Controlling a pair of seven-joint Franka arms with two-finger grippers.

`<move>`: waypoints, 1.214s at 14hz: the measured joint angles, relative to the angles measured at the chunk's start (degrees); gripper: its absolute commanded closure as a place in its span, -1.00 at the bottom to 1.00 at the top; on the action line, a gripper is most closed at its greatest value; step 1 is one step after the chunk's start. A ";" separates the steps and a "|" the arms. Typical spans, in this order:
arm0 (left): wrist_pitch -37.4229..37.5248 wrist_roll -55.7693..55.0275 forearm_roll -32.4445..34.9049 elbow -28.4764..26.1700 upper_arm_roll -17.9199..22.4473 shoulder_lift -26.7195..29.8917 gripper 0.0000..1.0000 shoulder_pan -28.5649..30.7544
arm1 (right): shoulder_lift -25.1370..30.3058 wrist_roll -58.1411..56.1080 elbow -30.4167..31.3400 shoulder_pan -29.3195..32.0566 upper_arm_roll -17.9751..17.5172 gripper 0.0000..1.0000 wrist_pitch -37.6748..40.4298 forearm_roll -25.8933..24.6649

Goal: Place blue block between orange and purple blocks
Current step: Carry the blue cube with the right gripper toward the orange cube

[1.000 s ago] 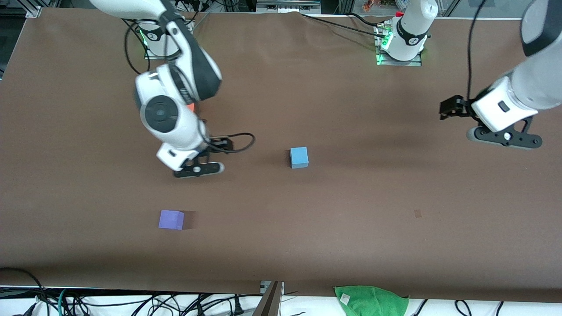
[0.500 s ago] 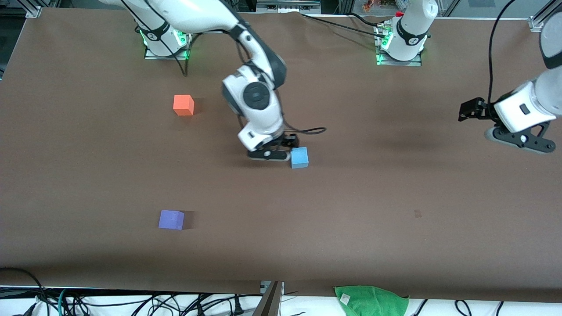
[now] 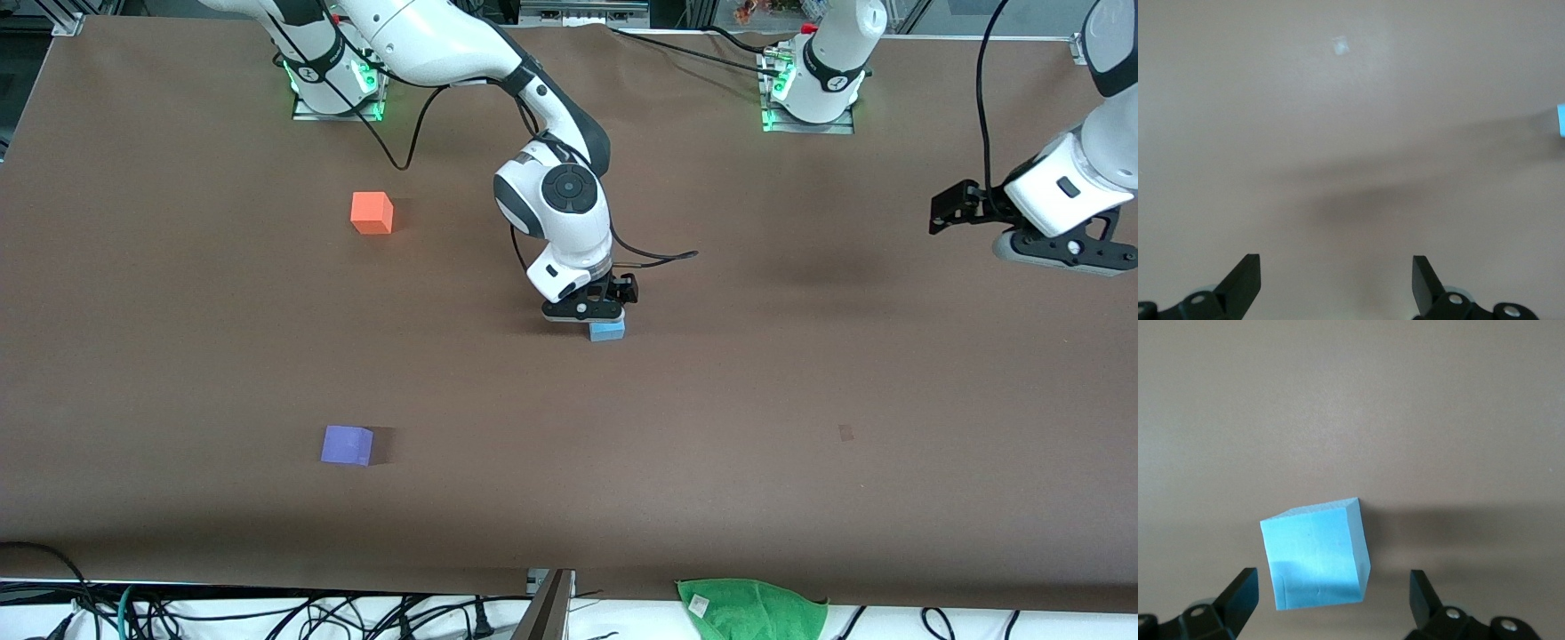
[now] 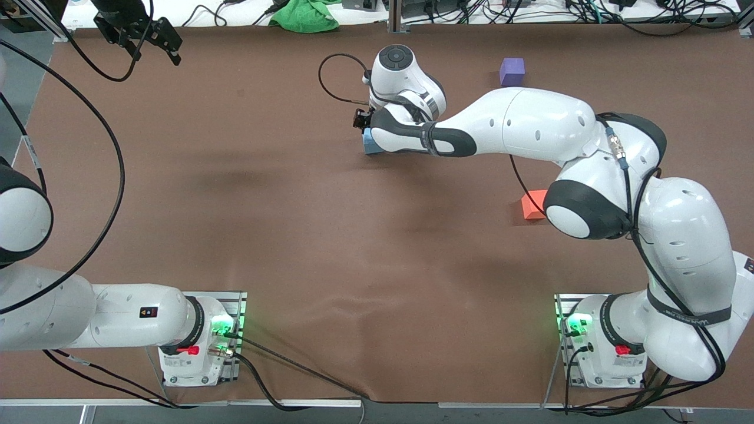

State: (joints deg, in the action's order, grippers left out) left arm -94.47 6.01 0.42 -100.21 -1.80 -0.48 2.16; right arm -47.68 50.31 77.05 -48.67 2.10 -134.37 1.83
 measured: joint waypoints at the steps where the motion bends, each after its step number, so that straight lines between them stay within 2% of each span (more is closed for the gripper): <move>1: -0.26 -1.19 0.00 1.45 0.11 -1.18 -1.00 0.35 | -0.07 0.00 0.00 -0.18 -0.04 -0.99 -0.38 -0.07; 5: -0.29 -2.52 0.00 6.41 -0.11 -3.65 -1.00 0.61 | -2.31 0.00 0.02 -1.50 -0.10 -0.99 -5.29 -0.49; 6: -0.29 -2.72 0.00 7.06 -0.26 -3.56 -1.00 0.60 | -2.96 0.00 0.02 -1.64 -0.09 -0.93 -6.01 -1.21; 7: -0.28 -2.92 0.00 7.47 -0.35 -3.47 -1.00 0.60 | -3.40 0.01 0.02 -1.70 -0.10 -0.75 -6.36 -1.99; 10: -0.19 -3.09 0.00 7.76 -0.66 -2.96 -1.00 0.59 | -3.88 0.01 0.02 -1.70 -0.07 0.25 -6.54 -2.65; 11: -0.10 -3.09 0.00 7.77 -0.80 -2.70 -1.00 0.56 | -3.88 0.00 0.02 -1.65 0.00 0.50 -6.55 -2.67; 12: -0.03 -3.09 0.00 7.77 -0.95 -2.43 -1.00 0.55 | -3.86 -0.04 -0.03 -1.51 0.12 0.60 -6.57 -2.69; 15: 0.17 -3.09 0.00 7.77 -1.14 -1.99 -1.00 0.54 | -3.70 -2.87 -0.32 0.88 0.69 0.60 -5.85 -2.71; 17: 0.18 -3.09 0.00 7.77 -1.16 -1.99 -1.00 0.54 | -2.54 -7.14 -0.40 4.08 0.84 0.60 -1.98 -2.68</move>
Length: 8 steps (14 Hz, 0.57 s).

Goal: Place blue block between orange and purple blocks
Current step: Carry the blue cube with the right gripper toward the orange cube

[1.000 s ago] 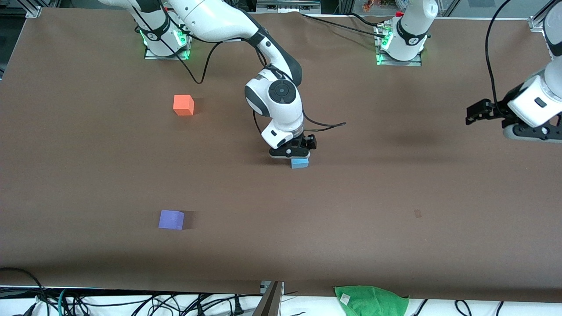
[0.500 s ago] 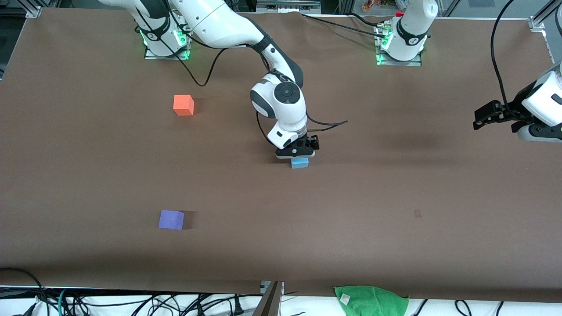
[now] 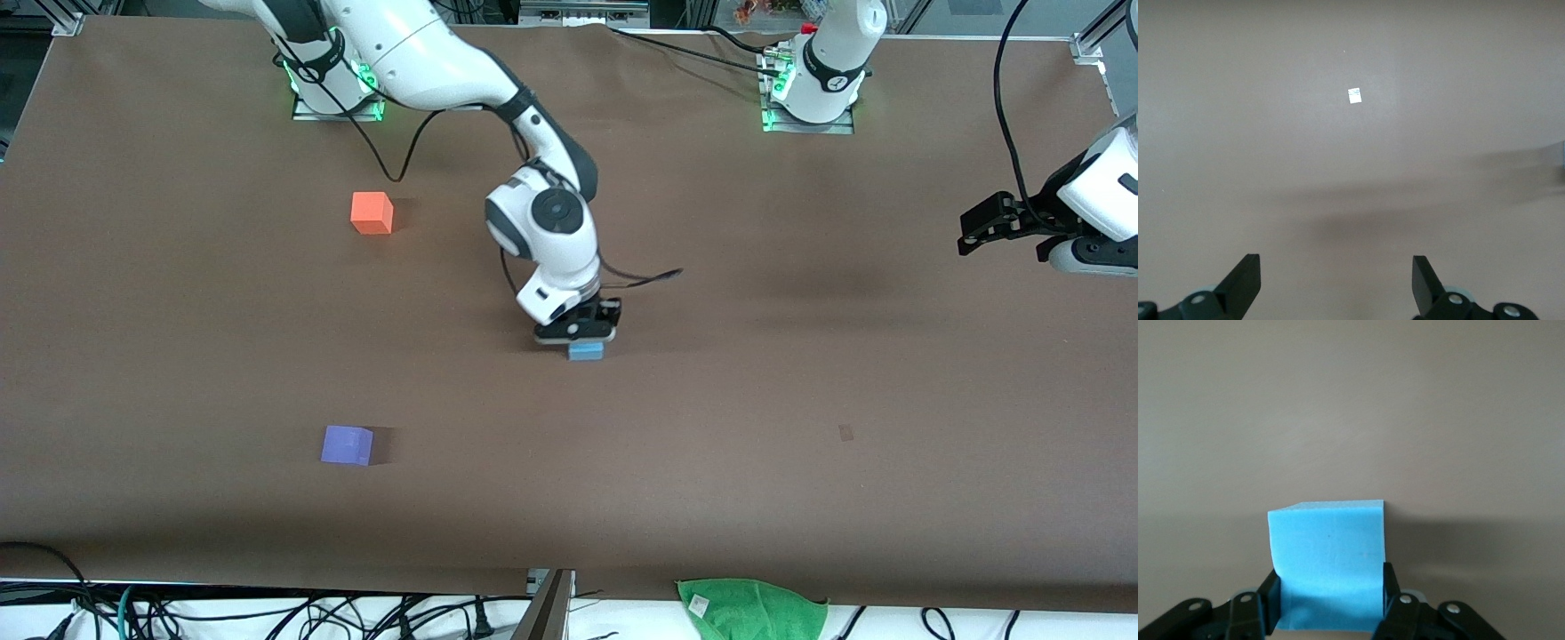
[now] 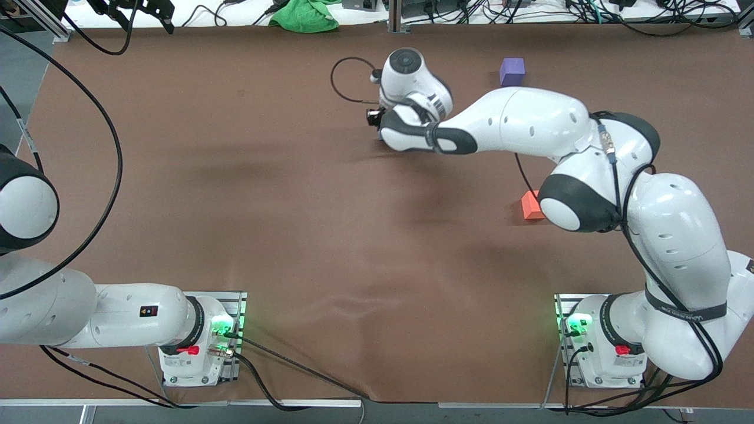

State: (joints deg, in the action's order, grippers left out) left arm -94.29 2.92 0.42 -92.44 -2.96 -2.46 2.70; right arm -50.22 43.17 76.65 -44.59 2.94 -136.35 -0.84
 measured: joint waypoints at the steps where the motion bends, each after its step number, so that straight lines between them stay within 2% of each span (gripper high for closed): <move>1: 0.00 0.00 0.00 0.00 -0.01 0.00 -1.00 -0.02 | 1.35 -1.50 0.47 1.71 0.06 0.60 1.51 0.02; 2: 0.00 0.00 0.00 0.00 -0.02 0.00 -1.00 -0.08 | 3.47 -3.52 1.90 3.71 0.11 0.60 2.64 0.04; 4: 0.13 0.00 0.00 0.00 -0.06 0.00 -1.00 -0.18 | 9.77 -10.70 8.51 8.32 0.18 0.60 3.99 1.32; 6: 0.50 -0.01 0.00 0.00 -0.10 0.01 -1.00 -0.22 | 17.54 -18.30 19.36 13.34 0.33 0.60 4.07 3.03; 8: 0.68 -0.03 0.00 0.00 -0.18 0.10 -1.00 -0.24 | 25.22 -22.13 32.36 17.51 0.90 0.60 0.89 3.16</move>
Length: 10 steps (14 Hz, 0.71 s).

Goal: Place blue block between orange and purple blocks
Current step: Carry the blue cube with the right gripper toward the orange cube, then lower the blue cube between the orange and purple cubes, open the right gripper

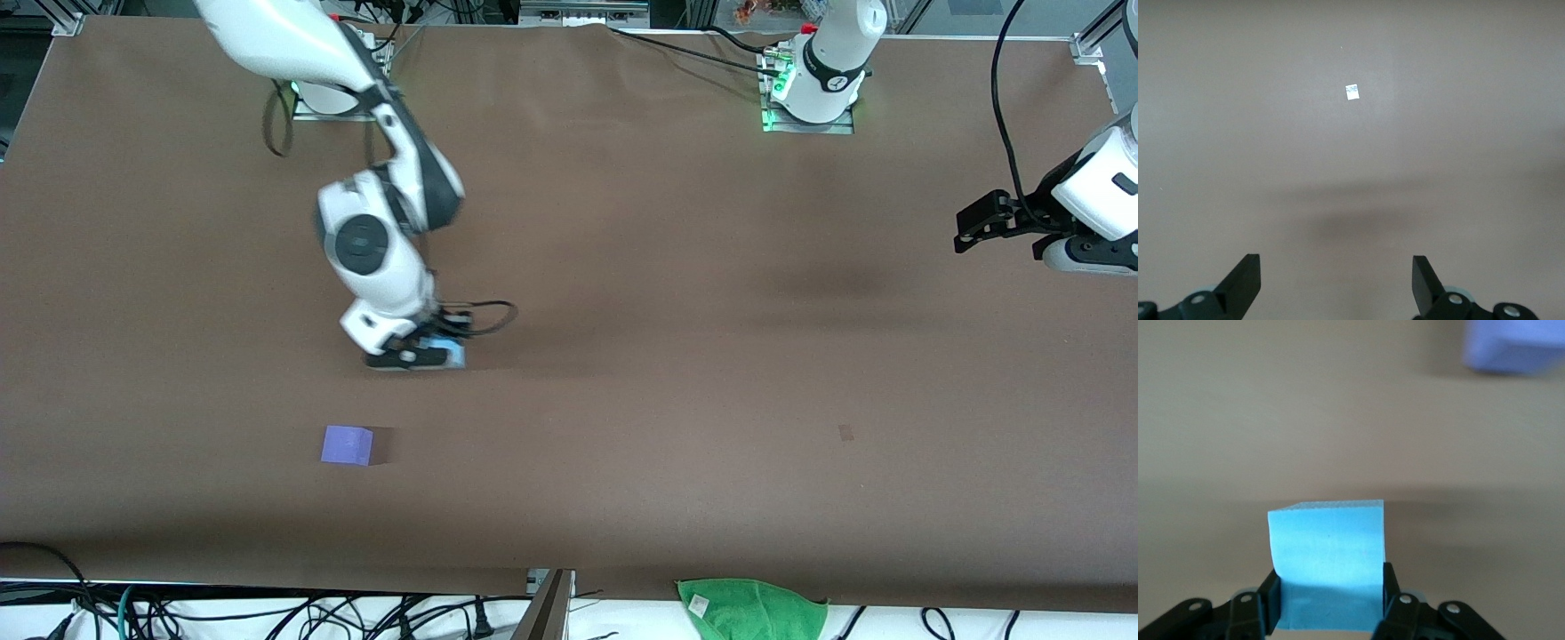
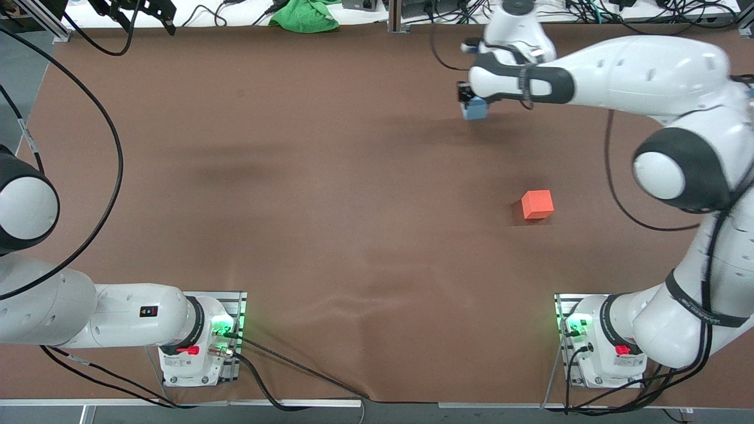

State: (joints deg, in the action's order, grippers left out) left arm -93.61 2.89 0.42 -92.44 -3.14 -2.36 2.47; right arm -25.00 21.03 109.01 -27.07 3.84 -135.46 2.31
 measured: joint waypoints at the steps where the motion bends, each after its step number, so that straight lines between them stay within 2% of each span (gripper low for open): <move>1: 0.06 0.00 0.00 0.00 -0.25 0.05 -1.00 -0.01 | 3.30 -1.04 5.68 1.07 0.72 0.60 -1.44 0.00; 3: 0.13 -0.12 0.00 0.00 -1.12 0.20 -1.00 -0.04 | 7.89 -2.03 13.06 1.38 3.29 0.58 -2.68 0.00; 5: 0.17 -0.18 0.00 0.00 -1.55 0.32 -1.00 -0.08 | 9.75 -2.85 17.04 1.41 5.36 0.58 -5.28 0.00; 7: 0.18 -0.18 0.02 0.00 -1.57 0.37 -1.00 -0.08 | 9.47 -3.00 19.20 1.41 6.14 0.58 -8.91 0.18; 10: 0.40 -0.18 0.02 0.00 -1.83 0.40 -1.00 -0.08 | 7.96 -2.99 20.02 1.43 6.22 0.58 -11.34 3.18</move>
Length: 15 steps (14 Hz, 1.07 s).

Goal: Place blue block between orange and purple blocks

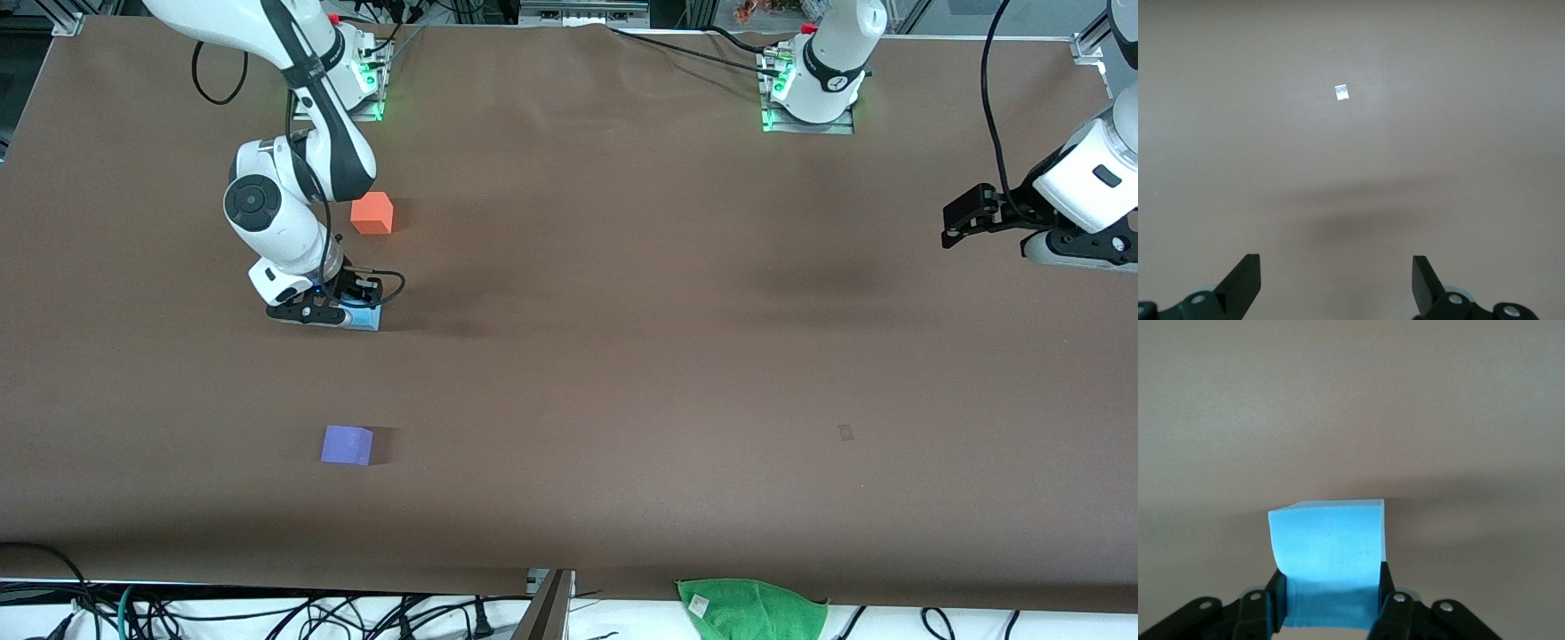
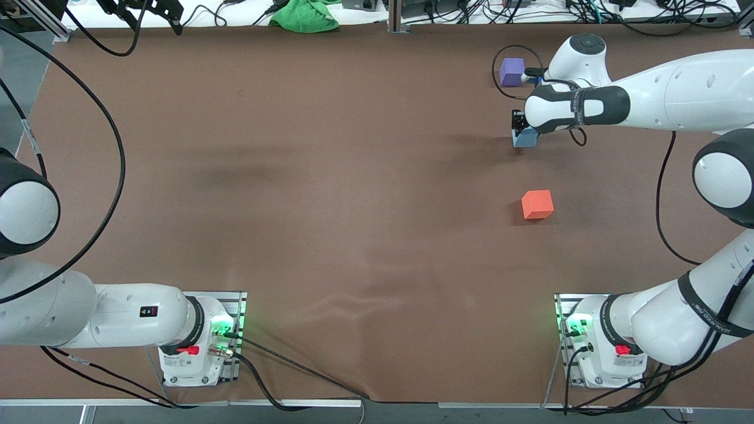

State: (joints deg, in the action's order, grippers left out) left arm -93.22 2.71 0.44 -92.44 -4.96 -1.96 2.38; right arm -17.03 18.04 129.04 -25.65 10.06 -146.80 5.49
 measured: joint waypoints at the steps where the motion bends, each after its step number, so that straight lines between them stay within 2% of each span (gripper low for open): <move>1: 0.09 0.00 0.00 0.00 -0.19 0.00 -1.00 0.00 | -0.53 0.00 0.00 0.00 0.01 0.58 -0.75 0.41; 4: 0.20 -0.01 0.00 0.00 -0.44 0.02 -1.00 0.00 | -2.00 0.00 0.01 0.00 0.00 0.41 -2.75 0.81; 5: 0.23 -0.01 0.00 0.00 -0.44 0.02 -1.00 0.00 | -2.33 0.00 0.01 0.01 0.01 0.20 -2.94 0.99; 7: 0.26 -0.01 0.00 0.00 -0.44 0.02 -1.00 0.00 | -2.69 0.00 0.00 0.01 0.01 -0.99 -3.14 1.10; 12: 0.44 -0.01 0.00 0.00 -0.44 0.03 -1.00 0.00 | -1.33 -0.17 -1.28 -0.02 -0.05 -1.00 -2.96 1.11; 15: 0.50 -0.01 0.00 0.00 -0.44 0.04 -1.00 0.00 | 3.34 -0.32 -5.19 -0.02 -0.03 -1.00 5.94 1.11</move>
State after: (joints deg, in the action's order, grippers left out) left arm -92.72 2.70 0.44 -92.44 -5.41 -1.92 2.38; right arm -13.69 17.72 123.84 -25.67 10.03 -140.86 6.61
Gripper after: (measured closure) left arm 0.000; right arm 0.000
